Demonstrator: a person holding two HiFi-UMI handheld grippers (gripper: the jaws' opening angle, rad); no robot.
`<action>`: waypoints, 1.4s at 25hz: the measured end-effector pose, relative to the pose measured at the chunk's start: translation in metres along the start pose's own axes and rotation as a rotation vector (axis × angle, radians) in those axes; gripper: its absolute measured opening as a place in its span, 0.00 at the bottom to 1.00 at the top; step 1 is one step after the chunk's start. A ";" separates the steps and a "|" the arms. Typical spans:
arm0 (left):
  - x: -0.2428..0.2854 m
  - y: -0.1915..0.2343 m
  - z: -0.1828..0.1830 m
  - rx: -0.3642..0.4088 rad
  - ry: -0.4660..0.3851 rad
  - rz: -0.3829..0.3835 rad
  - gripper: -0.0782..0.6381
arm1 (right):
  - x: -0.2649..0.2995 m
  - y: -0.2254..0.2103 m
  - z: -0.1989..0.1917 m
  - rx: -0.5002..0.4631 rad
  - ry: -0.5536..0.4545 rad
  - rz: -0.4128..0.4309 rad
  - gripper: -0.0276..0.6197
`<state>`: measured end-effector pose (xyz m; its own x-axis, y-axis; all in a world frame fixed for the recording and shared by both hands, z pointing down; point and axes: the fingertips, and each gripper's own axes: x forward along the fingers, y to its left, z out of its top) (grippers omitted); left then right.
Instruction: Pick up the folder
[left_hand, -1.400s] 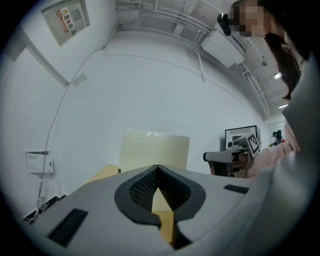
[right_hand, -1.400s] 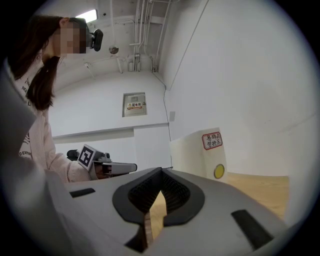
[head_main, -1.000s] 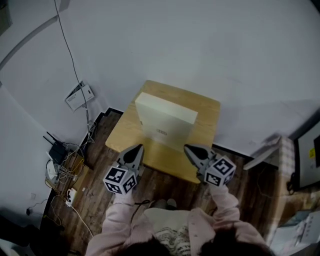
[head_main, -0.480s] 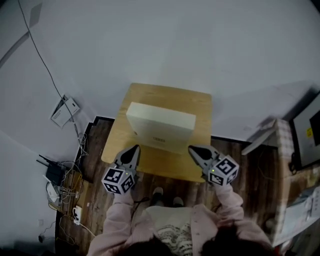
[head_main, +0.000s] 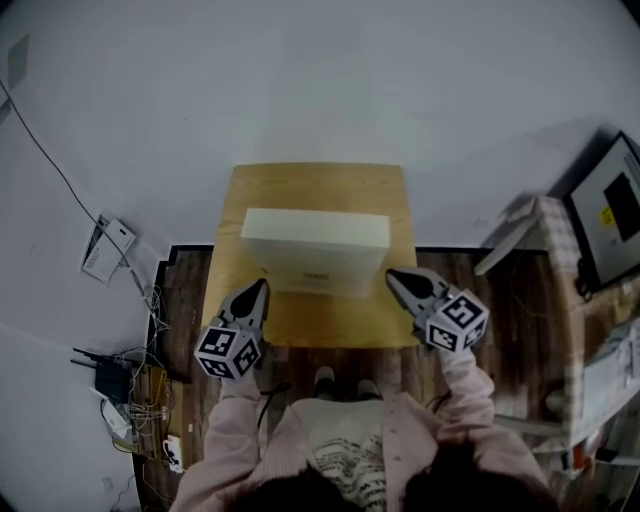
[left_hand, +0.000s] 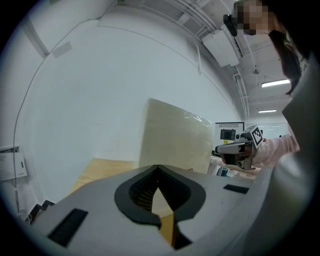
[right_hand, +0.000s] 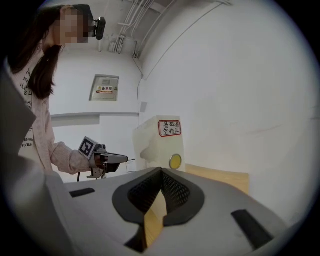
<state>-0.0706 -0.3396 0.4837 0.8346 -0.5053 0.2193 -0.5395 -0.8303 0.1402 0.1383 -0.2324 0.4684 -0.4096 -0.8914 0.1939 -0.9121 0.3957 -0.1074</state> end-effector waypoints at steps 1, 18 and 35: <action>0.001 0.002 -0.001 0.004 0.005 -0.010 0.10 | 0.000 -0.003 0.000 -0.002 -0.004 -0.015 0.02; 0.014 0.027 -0.008 0.059 0.058 -0.184 0.17 | 0.010 -0.011 -0.015 0.010 0.046 -0.078 0.21; 0.029 0.031 -0.018 0.028 0.072 -0.293 0.50 | 0.031 -0.013 -0.035 0.025 0.146 0.042 0.46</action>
<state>-0.0651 -0.3752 0.5117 0.9437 -0.2257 0.2418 -0.2723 -0.9451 0.1808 0.1365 -0.2571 0.5099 -0.4473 -0.8321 0.3279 -0.8941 0.4247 -0.1421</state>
